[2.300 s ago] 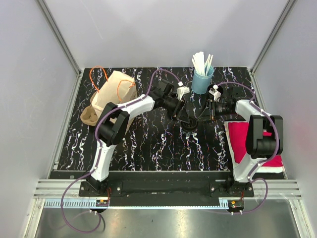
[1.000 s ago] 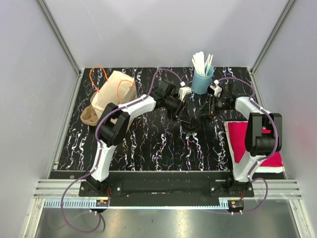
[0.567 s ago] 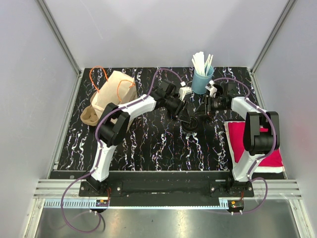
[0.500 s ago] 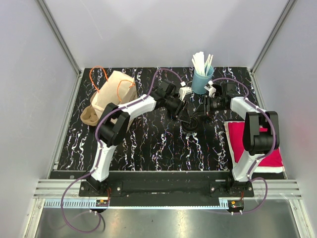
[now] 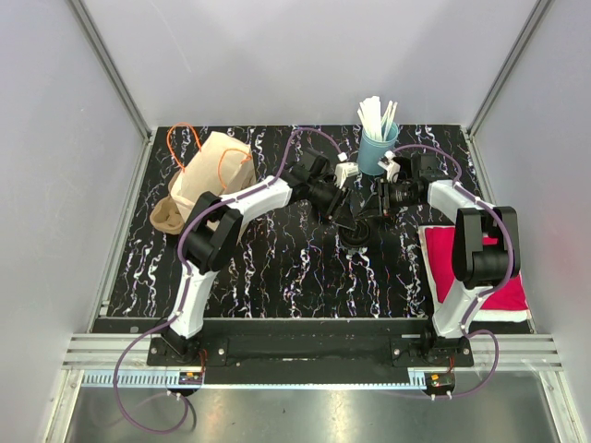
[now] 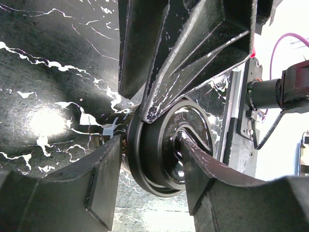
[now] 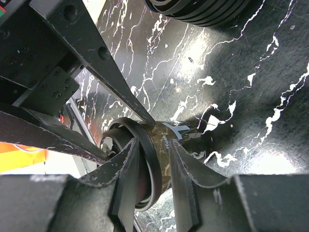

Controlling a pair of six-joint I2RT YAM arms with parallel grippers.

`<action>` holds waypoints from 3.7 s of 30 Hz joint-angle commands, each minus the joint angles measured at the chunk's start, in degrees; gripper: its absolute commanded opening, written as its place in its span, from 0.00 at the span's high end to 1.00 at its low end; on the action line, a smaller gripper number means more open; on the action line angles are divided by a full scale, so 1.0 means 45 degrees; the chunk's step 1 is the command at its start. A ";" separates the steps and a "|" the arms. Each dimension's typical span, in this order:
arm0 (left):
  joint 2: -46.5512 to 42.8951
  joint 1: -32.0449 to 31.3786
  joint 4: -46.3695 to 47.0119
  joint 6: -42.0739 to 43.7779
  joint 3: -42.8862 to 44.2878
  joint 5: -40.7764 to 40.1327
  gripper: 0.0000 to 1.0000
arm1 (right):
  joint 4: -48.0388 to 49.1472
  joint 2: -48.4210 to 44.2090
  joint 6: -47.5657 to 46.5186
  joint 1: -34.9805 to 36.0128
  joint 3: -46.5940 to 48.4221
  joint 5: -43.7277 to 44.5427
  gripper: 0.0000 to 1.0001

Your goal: Pack the takeout coffee

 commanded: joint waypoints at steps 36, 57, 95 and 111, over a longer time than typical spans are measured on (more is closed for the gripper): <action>0.0662 -0.0599 -0.1908 0.1270 0.0502 -0.3200 0.53 | -0.1142 -0.0398 -0.3025 0.0738 -0.1476 0.3501 0.69; 0.0760 -0.0970 -0.2475 0.2090 0.0698 -0.3590 0.49 | -0.1278 -0.0281 -0.3924 0.1246 -0.2042 0.4185 0.68; 0.0780 -0.1049 -0.2944 0.2188 0.1069 -0.3865 0.41 | -0.2079 -0.2974 -0.2714 0.1246 0.0536 0.3755 0.34; 0.0291 -0.0541 -0.2807 0.1504 0.1186 -0.3221 0.35 | -0.2137 -0.4851 -0.2108 0.0406 -0.0361 0.3405 0.23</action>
